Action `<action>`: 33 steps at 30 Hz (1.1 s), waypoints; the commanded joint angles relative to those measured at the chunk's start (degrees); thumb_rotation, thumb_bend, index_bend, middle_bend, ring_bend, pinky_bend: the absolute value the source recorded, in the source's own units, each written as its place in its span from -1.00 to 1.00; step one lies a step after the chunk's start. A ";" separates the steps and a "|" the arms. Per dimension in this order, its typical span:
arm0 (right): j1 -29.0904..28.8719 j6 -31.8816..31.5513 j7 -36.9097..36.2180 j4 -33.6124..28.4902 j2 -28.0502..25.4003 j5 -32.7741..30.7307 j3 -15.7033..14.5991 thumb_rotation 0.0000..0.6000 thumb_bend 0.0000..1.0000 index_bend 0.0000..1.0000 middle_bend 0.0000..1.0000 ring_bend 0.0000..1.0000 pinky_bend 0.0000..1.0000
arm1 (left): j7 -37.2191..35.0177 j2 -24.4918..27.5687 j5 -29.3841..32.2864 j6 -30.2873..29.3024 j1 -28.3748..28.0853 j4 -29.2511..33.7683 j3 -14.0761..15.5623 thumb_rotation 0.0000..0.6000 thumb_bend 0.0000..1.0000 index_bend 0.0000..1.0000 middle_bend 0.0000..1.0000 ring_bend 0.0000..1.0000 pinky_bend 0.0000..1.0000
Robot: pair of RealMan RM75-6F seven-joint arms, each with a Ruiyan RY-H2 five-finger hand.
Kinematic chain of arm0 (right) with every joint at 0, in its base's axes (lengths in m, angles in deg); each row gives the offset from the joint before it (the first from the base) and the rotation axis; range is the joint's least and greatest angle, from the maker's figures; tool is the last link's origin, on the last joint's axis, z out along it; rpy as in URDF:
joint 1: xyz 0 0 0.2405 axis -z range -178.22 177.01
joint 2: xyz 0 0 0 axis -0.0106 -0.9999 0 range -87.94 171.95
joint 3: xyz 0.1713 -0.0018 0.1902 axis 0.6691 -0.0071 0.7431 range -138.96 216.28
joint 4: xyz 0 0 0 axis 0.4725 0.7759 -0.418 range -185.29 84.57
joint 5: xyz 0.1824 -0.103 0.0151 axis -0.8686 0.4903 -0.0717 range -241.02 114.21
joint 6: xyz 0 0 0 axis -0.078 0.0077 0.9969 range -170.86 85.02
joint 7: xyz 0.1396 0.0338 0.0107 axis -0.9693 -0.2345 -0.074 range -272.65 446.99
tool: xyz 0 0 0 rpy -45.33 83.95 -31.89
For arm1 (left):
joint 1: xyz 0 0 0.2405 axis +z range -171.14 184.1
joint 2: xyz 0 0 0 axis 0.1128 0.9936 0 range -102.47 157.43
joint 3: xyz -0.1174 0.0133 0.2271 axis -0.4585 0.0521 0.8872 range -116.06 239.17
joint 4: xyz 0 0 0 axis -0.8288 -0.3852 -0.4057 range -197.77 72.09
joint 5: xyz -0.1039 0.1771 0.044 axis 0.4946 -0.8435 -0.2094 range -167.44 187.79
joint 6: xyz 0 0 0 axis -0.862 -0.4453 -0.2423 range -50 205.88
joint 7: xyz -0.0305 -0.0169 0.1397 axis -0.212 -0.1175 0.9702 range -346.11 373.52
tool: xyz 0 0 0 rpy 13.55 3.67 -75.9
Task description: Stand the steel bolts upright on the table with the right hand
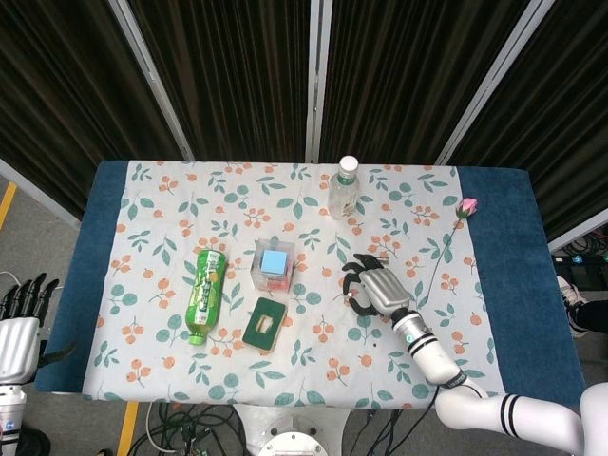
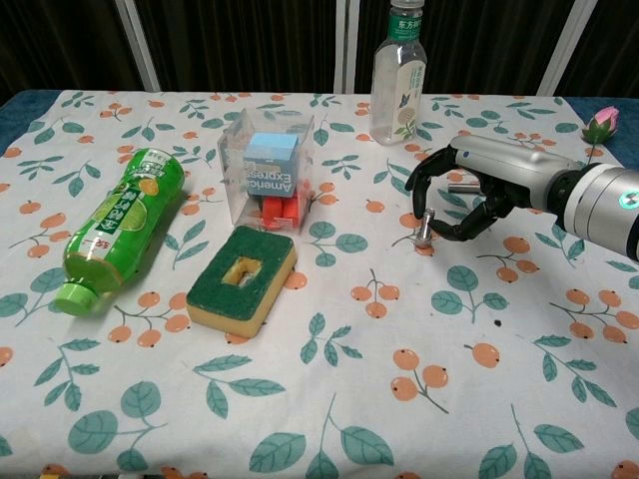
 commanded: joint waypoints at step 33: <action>0.56 -4.97 -1.26 -3.03 -4.68 6.22 0.17 1.00 -0.50 -0.69 -0.62 -1.00 -1.00 | 0.38 0.00 0.03 -0.16 0.04 0.15 -0.08 1.00 -0.88 -0.81 -1.00 -1.00 -1.00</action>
